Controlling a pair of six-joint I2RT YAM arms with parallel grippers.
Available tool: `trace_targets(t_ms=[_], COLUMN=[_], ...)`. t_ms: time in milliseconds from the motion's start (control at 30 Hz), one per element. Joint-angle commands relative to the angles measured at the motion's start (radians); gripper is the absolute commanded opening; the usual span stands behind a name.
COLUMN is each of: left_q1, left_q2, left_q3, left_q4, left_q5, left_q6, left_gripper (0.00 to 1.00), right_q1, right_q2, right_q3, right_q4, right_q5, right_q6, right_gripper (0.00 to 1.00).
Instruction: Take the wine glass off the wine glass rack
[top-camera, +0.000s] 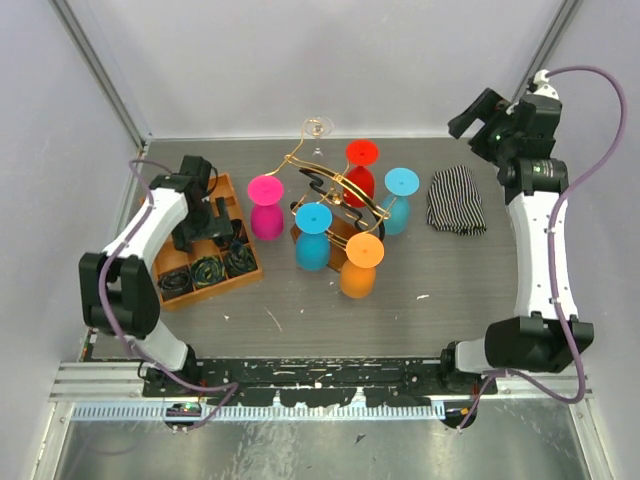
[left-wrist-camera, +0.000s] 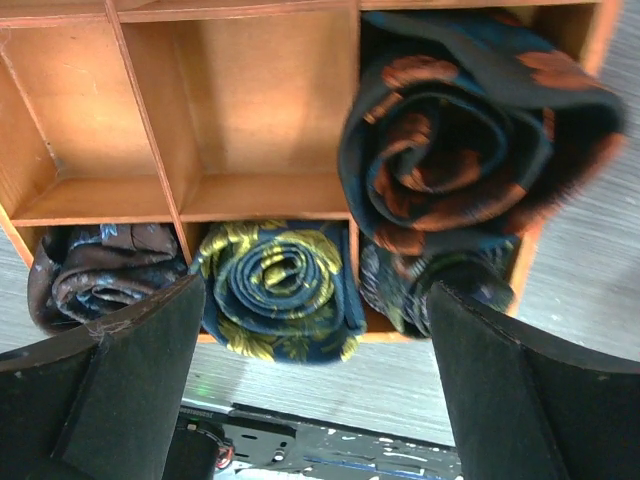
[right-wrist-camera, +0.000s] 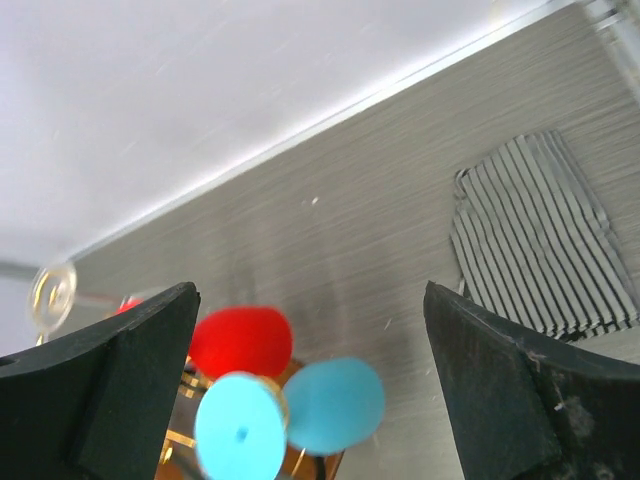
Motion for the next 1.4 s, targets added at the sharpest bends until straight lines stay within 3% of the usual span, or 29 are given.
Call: trace_targets(t_ms=[0,400,567,833,1100,1233,1367], left_q1=[0.039,0.182,0.335,0.486,0.479,0.394,0.337], left_q2=[0.098,0.257,0.226,0.151,0.023,-0.069,-0.142], left_q3=[-0.014,-0.049,-0.081,-0.034,0.034,0.011,0.034], left_q4=[0.002,0.069,0.070,0.018,-0.022,0.008,0.004], left_q5=[-0.054,-0.017,0.047,-0.003,-0.035,0.062,0.127], left_q6=[-0.017,0.016,0.043,0.031,0.016,0.005,0.001], left_gripper=[0.98,0.98,0.99,0.99,0.97,0.95,0.95], right_q1=[0.059,0.059,0.059,0.059,0.058,0.024,-0.021], right_q2=[-0.094,-0.179,-0.192,-0.188,-0.139,0.116,0.258], right_q3=[-0.072,-0.054,-0.072,-0.081,-0.089,0.012,-0.001], right_q4=[-0.002,-0.047,-0.049,-0.051,-0.106,-0.279,-0.217], right_q5=[-0.029,-0.084,-0.085,-0.111,-0.033,-0.067,-0.076], right_q6=[0.008,-0.021,-0.030,-0.038,-0.056,-0.044,0.002], right_gripper=[1.00,1.00,1.00,1.00,1.00,1.00,1.00])
